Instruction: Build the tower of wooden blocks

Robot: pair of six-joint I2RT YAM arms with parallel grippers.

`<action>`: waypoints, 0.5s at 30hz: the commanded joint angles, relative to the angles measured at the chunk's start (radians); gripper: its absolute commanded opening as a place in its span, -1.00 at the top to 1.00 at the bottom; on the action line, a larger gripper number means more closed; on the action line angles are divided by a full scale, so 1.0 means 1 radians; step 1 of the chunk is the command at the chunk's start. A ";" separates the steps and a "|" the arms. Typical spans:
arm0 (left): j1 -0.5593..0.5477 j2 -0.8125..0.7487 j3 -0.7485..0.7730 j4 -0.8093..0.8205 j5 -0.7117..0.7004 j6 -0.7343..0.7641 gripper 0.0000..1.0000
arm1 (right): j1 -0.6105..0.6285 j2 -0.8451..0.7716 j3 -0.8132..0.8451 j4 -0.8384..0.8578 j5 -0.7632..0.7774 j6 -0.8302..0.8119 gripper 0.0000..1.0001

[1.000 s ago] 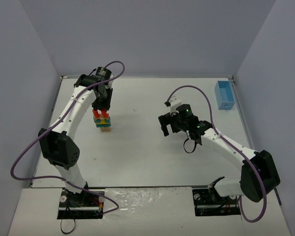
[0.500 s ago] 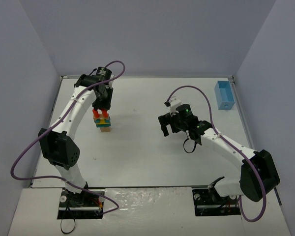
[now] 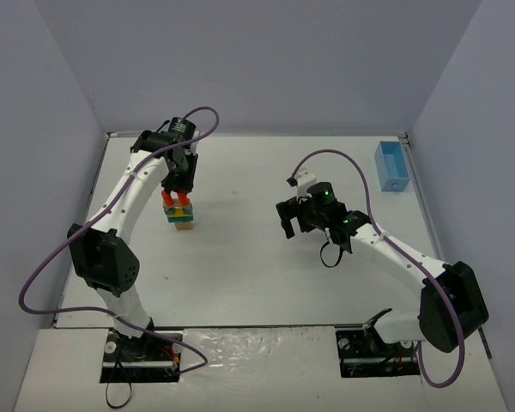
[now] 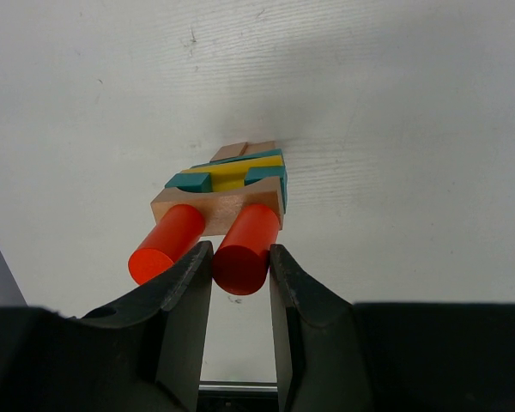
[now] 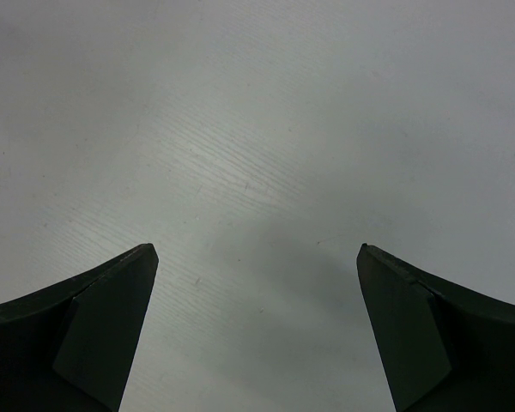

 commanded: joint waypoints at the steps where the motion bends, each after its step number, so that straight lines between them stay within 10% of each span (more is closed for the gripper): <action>1: -0.007 -0.016 0.002 0.013 -0.019 -0.011 1.00 | -0.008 0.000 0.011 0.051 -0.011 0.003 -1.00; 15: -0.015 -0.007 0.006 0.014 -0.027 -0.010 1.00 | -0.009 0.006 0.010 0.051 -0.015 0.003 -1.00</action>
